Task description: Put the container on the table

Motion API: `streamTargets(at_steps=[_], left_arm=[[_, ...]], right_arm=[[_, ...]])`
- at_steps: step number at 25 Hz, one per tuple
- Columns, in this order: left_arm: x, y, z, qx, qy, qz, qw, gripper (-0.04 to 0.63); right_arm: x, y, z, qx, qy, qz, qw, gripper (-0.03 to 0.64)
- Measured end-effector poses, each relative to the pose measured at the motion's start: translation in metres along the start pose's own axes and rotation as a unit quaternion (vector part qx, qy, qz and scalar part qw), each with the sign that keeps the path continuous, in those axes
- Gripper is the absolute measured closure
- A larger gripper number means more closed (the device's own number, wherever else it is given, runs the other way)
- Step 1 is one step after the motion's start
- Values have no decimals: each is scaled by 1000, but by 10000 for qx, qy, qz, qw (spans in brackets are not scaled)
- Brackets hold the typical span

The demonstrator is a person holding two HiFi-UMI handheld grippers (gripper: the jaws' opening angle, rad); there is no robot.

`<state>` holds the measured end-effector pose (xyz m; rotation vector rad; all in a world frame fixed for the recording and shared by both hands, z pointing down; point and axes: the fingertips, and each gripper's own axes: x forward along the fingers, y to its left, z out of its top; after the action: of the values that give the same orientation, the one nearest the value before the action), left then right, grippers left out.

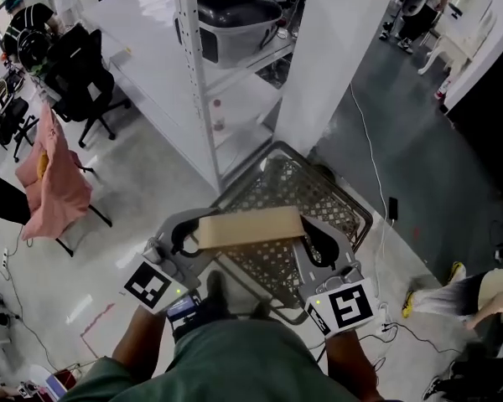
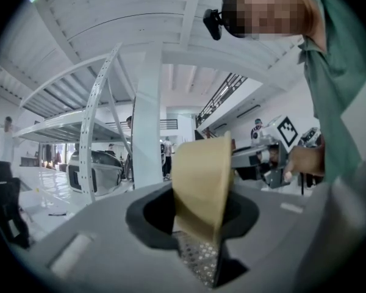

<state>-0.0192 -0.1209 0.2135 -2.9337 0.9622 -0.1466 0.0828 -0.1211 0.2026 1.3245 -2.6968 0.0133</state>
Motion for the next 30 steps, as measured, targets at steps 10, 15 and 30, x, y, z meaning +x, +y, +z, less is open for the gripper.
streamTargets(at_steps=[10,15,30], left_arm=[[17,73,1,59,-66,-711,9974,474],[30,98,-4,41,-62,-1096,9939,474],[71,98,-32,3,327,-1143,9929,460]], right_arm=[[60,-9,13,87,77,-674,9977,571],[80,-17,11,149,142,-1036,9944,569],[92,-62,-25,499,248,-1192,9913,583]])
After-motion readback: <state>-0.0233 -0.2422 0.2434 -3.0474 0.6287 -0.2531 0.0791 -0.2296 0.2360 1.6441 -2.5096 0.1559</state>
